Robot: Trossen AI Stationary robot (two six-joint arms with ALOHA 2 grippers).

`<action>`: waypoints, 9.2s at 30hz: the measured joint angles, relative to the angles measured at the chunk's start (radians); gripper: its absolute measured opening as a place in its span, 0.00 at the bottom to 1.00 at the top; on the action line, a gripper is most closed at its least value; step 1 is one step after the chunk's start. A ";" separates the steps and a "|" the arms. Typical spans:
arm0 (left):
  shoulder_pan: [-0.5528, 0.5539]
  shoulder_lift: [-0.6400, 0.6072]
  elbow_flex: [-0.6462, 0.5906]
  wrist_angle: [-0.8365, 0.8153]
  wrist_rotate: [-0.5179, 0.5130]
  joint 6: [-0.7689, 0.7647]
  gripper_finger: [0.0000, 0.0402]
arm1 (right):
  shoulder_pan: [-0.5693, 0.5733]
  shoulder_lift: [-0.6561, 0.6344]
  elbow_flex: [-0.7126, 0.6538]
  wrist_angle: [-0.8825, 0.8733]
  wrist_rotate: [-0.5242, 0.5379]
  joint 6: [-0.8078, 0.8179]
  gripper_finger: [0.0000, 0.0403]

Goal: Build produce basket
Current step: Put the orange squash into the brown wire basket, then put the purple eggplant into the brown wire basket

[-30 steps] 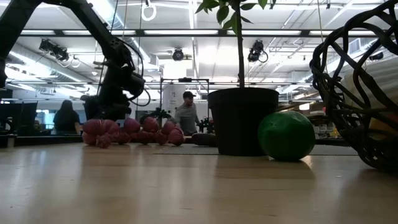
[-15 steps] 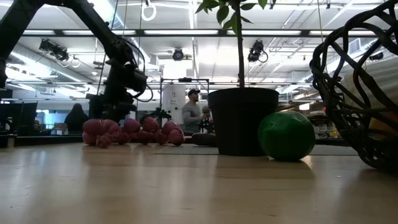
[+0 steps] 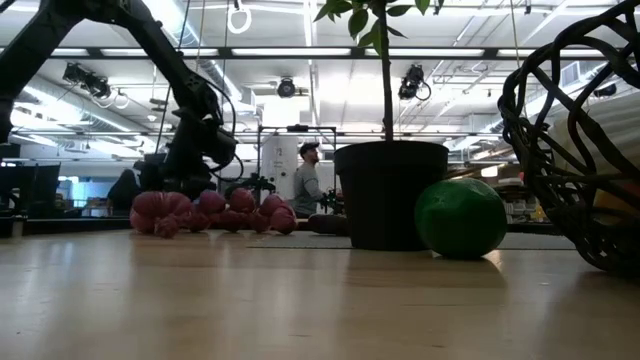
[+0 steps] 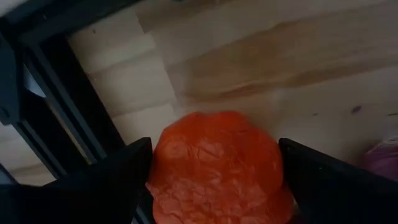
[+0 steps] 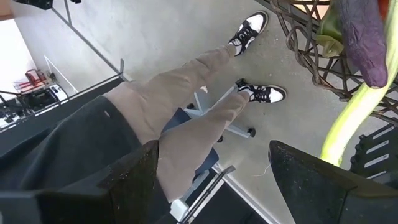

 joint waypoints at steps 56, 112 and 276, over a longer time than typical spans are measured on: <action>-0.842 -0.331 1.043 -0.282 0.207 -0.479 0.73 | 0.074 -0.183 0.000 -0.091 0.425 -0.552 0.77; -1.372 -0.053 1.034 0.811 -0.471 -0.707 0.73 | -0.189 -0.196 0.000 1.106 1.122 -2.729 0.97; -1.151 -0.374 1.038 -0.379 -0.424 -0.602 0.77 | -0.174 -0.243 -0.045 -0.583 -0.269 -0.552 0.98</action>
